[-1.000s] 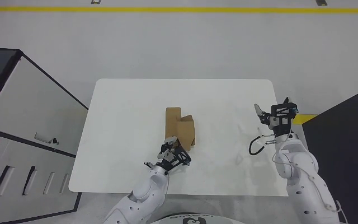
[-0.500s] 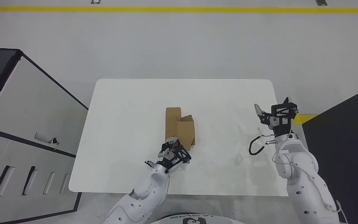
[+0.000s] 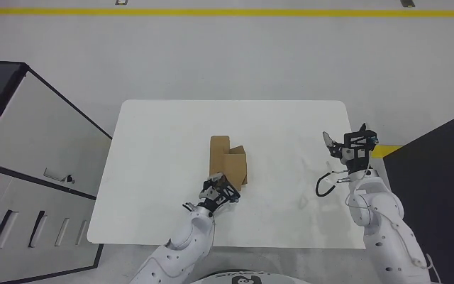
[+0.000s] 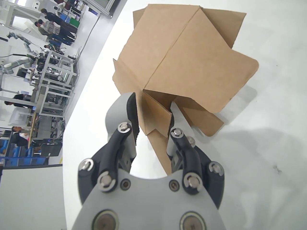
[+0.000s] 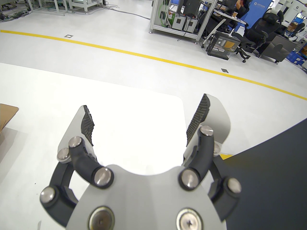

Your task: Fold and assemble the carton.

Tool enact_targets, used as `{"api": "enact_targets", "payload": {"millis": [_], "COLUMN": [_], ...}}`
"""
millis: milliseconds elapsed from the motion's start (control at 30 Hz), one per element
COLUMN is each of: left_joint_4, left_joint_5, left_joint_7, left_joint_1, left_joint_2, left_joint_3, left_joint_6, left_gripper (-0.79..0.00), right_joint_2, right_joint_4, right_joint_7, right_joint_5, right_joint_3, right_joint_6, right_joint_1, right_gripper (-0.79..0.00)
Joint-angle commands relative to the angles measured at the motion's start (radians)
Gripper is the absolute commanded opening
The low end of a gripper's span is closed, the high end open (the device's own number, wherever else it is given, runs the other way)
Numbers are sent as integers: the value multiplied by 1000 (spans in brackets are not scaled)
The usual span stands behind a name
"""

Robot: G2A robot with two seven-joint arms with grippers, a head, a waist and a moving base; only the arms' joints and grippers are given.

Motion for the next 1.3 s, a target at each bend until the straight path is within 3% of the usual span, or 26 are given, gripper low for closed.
{"api": "enact_targets", "payload": {"millis": [0, 233, 467, 633, 867, 1133, 1267], "left_joint_4": [4, -5, -94, -192, -326, -327, -327], "left_joint_5": [-35, -61, -13, 40, 103, 113, 68], "left_joint_7": [-1, 23, 80, 126, 206, 210, 264], "left_joint_1": [-4, -3, 40, 84, 124, 120, 106], "left_joint_2": [-3, -4, 11, 27, 52, 53, 57], "left_joint_3": [-4, -25, -71, -102, -136, -139, -153], "left_joint_6": [-6, -6, -11, -75, -240, -238, -301], "left_gripper": [-785, -785, -785, -785, -785, -785, -785], "right_joint_2": [0, 0, 0, 0, 0, 0, 7], "right_joint_4": [0, 0, 0, 0, 0, 0, -13], "right_joint_7": [0, 0, 0, 0, 0, 0, 35], "right_joint_5": [0, 0, 0, 0, 0, 0, 48], "right_joint_3": [0, 0, 0, 0, 0, 0, 23], "right_joint_6": [0, 0, 0, 0, 0, 0, -146], "right_joint_1": [0, 0, 0, 0, 0, 0, 2], "right_gripper": [0, 0, 0, 0, 0, 0, 0]}}
